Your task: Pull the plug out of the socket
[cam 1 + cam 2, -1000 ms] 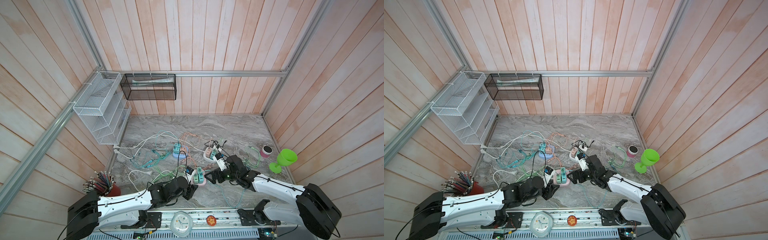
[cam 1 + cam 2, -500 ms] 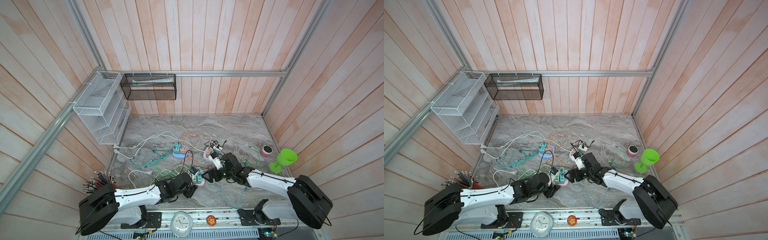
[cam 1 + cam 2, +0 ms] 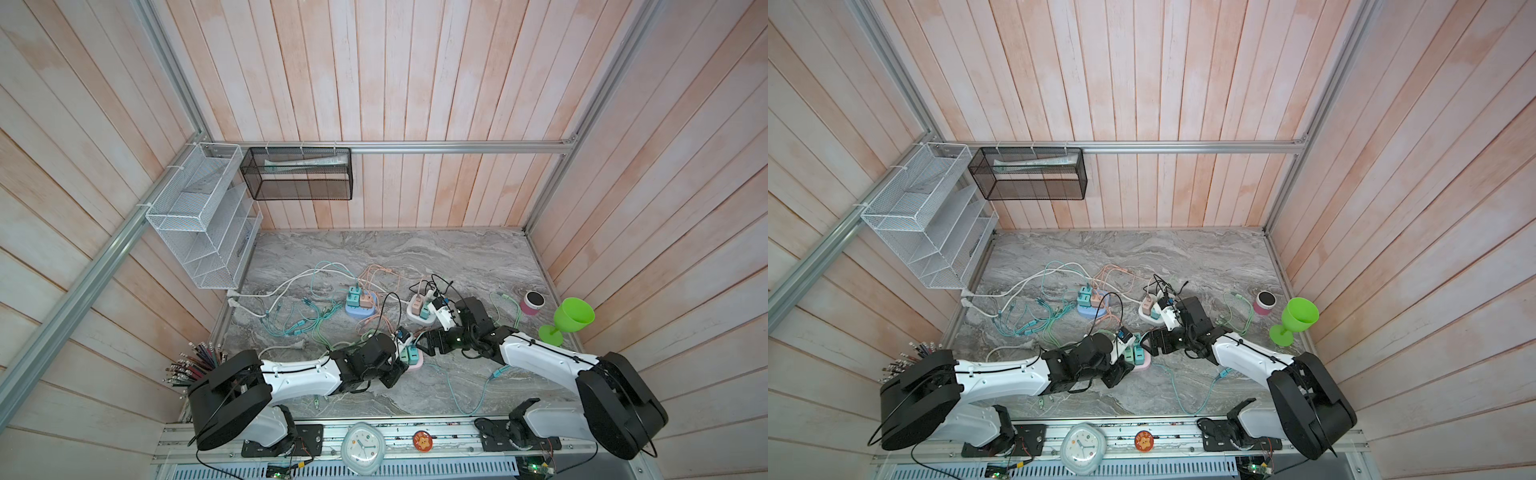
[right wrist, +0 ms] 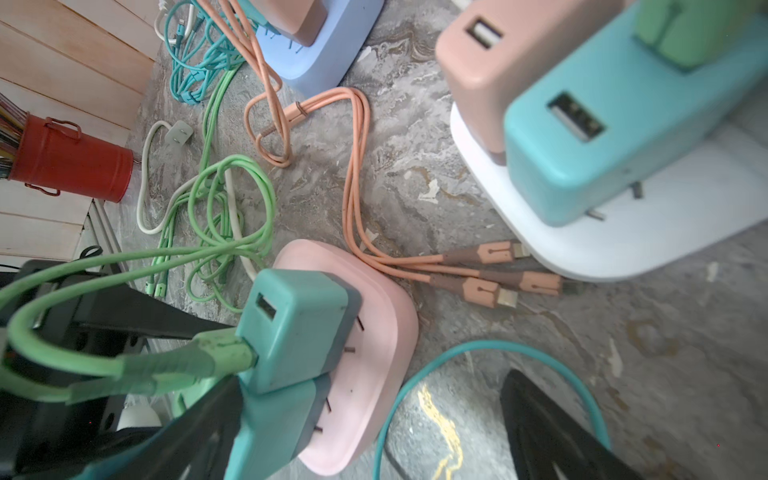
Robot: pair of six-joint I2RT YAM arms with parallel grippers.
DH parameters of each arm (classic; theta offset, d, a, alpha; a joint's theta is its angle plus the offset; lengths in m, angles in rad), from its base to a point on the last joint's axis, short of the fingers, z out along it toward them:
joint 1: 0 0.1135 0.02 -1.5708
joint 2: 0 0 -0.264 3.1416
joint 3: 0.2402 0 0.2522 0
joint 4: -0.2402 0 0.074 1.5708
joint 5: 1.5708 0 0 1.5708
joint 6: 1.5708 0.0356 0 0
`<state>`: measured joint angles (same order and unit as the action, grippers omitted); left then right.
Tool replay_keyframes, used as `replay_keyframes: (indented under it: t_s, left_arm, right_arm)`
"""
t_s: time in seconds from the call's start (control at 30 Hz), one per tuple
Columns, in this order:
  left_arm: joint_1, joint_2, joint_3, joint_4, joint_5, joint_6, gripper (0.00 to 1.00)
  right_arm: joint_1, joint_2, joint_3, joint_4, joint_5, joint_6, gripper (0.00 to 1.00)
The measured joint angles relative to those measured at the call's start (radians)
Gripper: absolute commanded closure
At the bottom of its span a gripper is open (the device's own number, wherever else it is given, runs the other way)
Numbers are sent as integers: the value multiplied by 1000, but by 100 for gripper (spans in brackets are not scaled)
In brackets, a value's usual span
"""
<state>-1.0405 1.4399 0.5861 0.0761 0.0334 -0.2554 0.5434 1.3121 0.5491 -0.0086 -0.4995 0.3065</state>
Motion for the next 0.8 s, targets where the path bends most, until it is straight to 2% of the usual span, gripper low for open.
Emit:
replay_keyframes:
  t_s: [0.23, 0.37, 0.47, 0.6, 0.7, 0.8]
  left_arm:
    - [-19, 70, 80, -21, -23, -89, 53]
    - [-24, 76, 100, -44, -31, -89, 51]
    - [-27, 76, 110, -64, -41, -85, 51]
    - [-27, 76, 121, -61, -56, -81, 51]
    - [-26, 76, 126, -61, -63, -80, 51]
    - [-26, 76, 126, -61, -65, -78, 51]
  right_arm:
    - [-34, -41, -2, -32, -23, -16, 5]
    - [-42, -60, -13, -37, -32, -27, 6]
    - [-53, -62, -14, -53, -24, -29, 3]
    - [-109, -62, -14, -85, -12, -30, 2]
    - [-143, -62, -8, -116, 26, -34, 2]
    - [-152, -64, 28, -177, 116, -47, 2]
